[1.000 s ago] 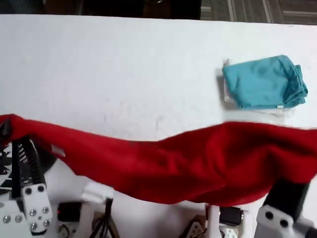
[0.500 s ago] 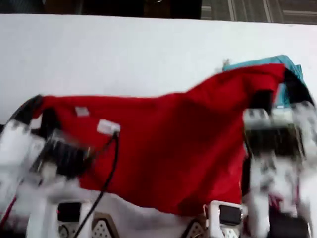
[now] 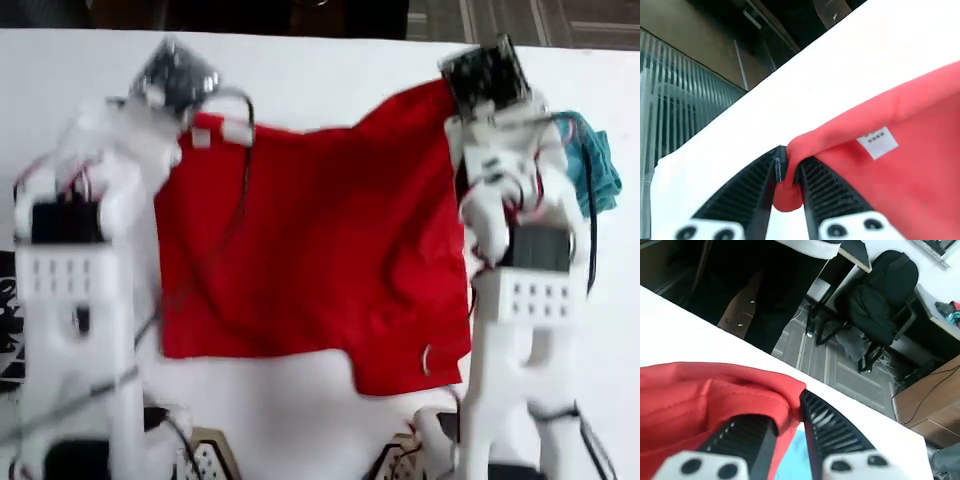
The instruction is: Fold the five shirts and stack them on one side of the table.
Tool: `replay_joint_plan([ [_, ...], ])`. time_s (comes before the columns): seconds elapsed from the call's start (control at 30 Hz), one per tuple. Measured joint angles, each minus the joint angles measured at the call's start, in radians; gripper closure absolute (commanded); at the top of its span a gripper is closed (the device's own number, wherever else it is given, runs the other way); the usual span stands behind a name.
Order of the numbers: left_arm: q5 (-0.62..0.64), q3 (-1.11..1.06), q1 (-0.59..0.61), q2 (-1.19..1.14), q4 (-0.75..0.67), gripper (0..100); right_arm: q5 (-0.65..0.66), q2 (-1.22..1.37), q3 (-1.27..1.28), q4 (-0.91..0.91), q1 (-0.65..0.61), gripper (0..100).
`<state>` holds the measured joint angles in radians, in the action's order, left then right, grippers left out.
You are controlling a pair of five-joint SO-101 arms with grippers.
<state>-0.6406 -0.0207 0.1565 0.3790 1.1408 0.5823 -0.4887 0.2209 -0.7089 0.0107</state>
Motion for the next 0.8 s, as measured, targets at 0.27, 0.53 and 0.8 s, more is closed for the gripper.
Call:
replay_joint_plan([
  [0.27, 0.0, 0.456, -0.002, -0.494, 0.164, 97, 0.0, 0.296, -0.167, -0.068, 0.0, 98.1],
  [0.53, -0.029, 0.821, 0.04, -0.815, 0.313, 97, 0.0, 0.482, -0.287, -0.069, -0.034, 98.1],
  [0.8, -0.048, 0.99, 0.114, -1.053, 0.368, 97, 0.0, 0.746, -0.468, -0.069, -0.066, 98.1],
])
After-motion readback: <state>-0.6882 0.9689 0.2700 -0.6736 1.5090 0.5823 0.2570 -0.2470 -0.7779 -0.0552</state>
